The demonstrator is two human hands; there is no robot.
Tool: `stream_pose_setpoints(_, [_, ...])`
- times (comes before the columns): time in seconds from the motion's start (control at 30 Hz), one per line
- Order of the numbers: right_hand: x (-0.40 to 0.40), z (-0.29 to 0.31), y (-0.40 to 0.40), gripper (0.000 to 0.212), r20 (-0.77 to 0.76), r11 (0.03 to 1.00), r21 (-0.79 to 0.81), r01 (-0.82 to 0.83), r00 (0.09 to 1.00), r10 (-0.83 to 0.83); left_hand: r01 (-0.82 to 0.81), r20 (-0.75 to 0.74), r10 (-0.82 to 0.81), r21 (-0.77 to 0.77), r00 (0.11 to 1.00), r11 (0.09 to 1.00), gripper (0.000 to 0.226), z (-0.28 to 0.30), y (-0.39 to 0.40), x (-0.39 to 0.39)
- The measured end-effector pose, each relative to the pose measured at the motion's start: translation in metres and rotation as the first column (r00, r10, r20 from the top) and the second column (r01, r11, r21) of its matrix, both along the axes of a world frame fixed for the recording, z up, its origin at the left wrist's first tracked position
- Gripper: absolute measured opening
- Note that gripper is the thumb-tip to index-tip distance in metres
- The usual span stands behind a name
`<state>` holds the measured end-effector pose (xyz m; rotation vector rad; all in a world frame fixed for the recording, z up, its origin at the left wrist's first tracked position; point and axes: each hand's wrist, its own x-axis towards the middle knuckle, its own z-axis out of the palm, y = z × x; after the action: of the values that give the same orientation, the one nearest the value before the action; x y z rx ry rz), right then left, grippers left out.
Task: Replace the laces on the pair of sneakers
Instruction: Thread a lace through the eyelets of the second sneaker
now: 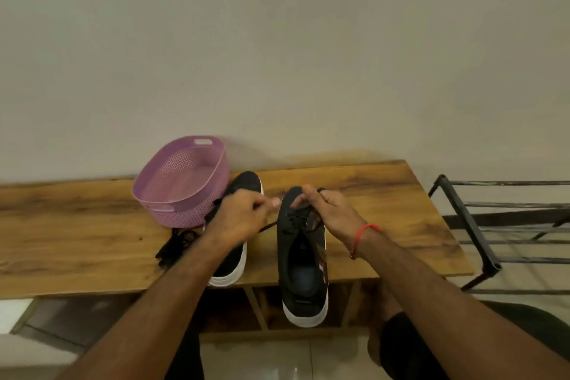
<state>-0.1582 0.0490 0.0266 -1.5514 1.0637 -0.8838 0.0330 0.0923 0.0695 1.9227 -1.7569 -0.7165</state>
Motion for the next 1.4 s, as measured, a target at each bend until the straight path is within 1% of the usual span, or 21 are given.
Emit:
stream_pose_setpoints(0.07, [0.003, -0.004, -0.004, 0.042, 0.069, 0.999, 0.028, 0.043, 0.997, -0.044, 0.092, -0.105, -0.078, 0.137, 0.991, 0.986, 0.02, -0.023, 0.008, -0.01])
stream_pose_setpoints(0.17, [0.005, -0.01, -0.011, 0.033, 0.147, 0.992, 0.069, 0.109, 0.982, -0.118, 0.104, -0.278, -0.061, 0.145, 0.959, 0.984, 0.015, -0.04, 0.009, -0.02])
stream_pose_setpoints(0.3, [0.002, -0.019, -0.015, 0.03, 0.257, 0.975, 0.178, 0.13, 0.95, -0.174, 0.142, -0.265, -0.121, 0.061, 0.957, 0.988, 0.005, -0.043, 0.003, -0.024])
stream_pose_setpoints(0.47, [-0.006, -0.017, -0.019, 0.029, 0.309, 0.971, 0.212, 0.113, 0.934, -0.177, 0.171, -0.345, -0.141, 0.059, 0.928, 0.984, 0.009, -0.041, -0.004, -0.029])
stream_pose_setpoints(0.53, [-0.01, -0.016, -0.02, 0.027, 0.302, 0.976, 0.193, 0.098, 0.941, -0.154, 0.203, -0.261, -0.184, 0.045, 0.948, 0.978, 0.011, -0.042, -0.007, -0.029])
stream_pose_setpoints(0.6, [-0.012, -0.016, -0.021, 0.024, 0.271, 0.983, 0.168, 0.081, 0.955, -0.125, 0.207, -0.053, -0.206, 0.018, 0.977, 0.978, 0.015, -0.045, -0.011, -0.029])
stream_pose_setpoints(0.63, [-0.013, -0.015, -0.022, 0.021, 0.251, 0.986, 0.15, 0.07, 0.962, -0.106, 0.187, 0.034, -0.187, -0.002, 0.982, 0.982, 0.018, -0.047, -0.011, -0.03])
stream_pose_setpoints(0.7, [-0.016, -0.015, -0.023, 0.015, 0.173, 0.996, 0.083, 0.041, 0.983, -0.055, 0.112, 0.087, -0.108, -0.045, 0.99, 0.993, 0.025, -0.048, -0.012, -0.034])
stream_pose_setpoints(0.77, [-0.017, -0.014, -0.023, 0.013, 0.076, 1.0, 0.01, 0.008, 0.997, -0.008, 0.053, -0.02, -0.053, -0.007, 0.998, 0.999, 0.032, -0.047, -0.014, -0.034])
stream_pose_setpoints(0.8, [-0.018, -0.014, -0.023, 0.013, 0.049, 1.0, -0.012, 0.001, 0.999, 0.0, 0.036, -0.148, -0.026, 0.063, 0.989, 0.997, 0.037, -0.045, -0.014, -0.034])
stream_pose_setpoints(0.83, [-0.018, -0.014, -0.023, 0.013, 0.038, 1.0, -0.03, -0.002, 0.999, 0.003, 0.033, -0.317, 0.017, 0.153, 0.948, 0.988, 0.04, -0.042, -0.014, -0.035])
stream_pose_setpoints(0.9, [-0.019, -0.014, -0.023, 0.014, 0.085, 0.999, -0.02, -0.027, 0.996, 0.029, 0.046, -0.609, 0.167, 0.319, 0.775, 0.947, 0.037, -0.036, -0.011, -0.037])
stream_pose_setpoints(0.93, [-0.019, -0.014, -0.023, 0.014, 0.132, 0.999, 0.009, -0.05, 0.99, 0.049, 0.045, -0.695, 0.239, 0.363, 0.678, 0.931, 0.034, -0.035, -0.01, -0.037])
stream_pose_setpoints(0.97, [-0.019, -0.014, -0.023, 0.014, 0.166, 0.997, 0.029, -0.069, 0.984, 0.064, 0.038, -0.737, 0.281, 0.384, 0.615, 0.923, 0.031, -0.035, -0.009, -0.037])
stream_pose_setpoints(1.0, [-0.02, -0.014, -0.024, 0.015, 0.172, 0.997, 0.025, -0.076, 0.983, 0.071, 0.038, -0.747, 0.287, 0.385, 0.6, 0.922, 0.029, -0.036, -0.009, -0.038])
stream_pose_setpoints(1.13, [-0.023, -0.015, -0.029, 0.013, 0.056, 0.995, -0.051, -0.083, 0.995, 0.086, 0.048, -0.695, 0.148, 0.254, 0.703, 0.966, 0.018, -0.039, -0.007, -0.039])
stream_pose_setpoints(1.2, [-0.023, -0.015, -0.029, 0.013, 0.071, 0.996, -0.05, -0.076, 0.994, 0.08, 0.011, -0.663, 0.085, 0.14, 0.744, 0.99, 0.011, -0.038, -0.008, -0.035])
stream_pose_setpoints(1.23, [-0.022, -0.016, -0.029, 0.013, 0.083, 0.996, -0.051, -0.073, 0.994, 0.077, -0.008, -0.604, 0.054, 0.078, 0.795, 0.997, 0.008, -0.039, -0.009, -0.032])
stream_pose_setpoints(1.3, [-0.023, -0.015, -0.027, 0.012, 0.099, 0.996, -0.044, -0.08, 0.992, 0.084, -0.031, -0.357, 0.021, -0.024, 0.934, 0.999, 0.007, -0.041, -0.011, -0.03])
stream_pose_setpoints(1.33, [-0.023, -0.015, -0.026, 0.011, 0.105, 0.996, -0.033, -0.088, 0.99, 0.091, -0.042, -0.219, 0.026, -0.068, 0.975, 0.997, 0.01, -0.042, -0.011, -0.029])
stream_pose_setpoints(1.4, [-0.024, -0.013, -0.023, 0.017, 0.112, 0.993, -0.013, -0.115, 0.987, 0.116, -0.056, -0.035, 0.051, -0.156, 0.998, 0.986, 0.019, -0.044, -0.012, -0.028])
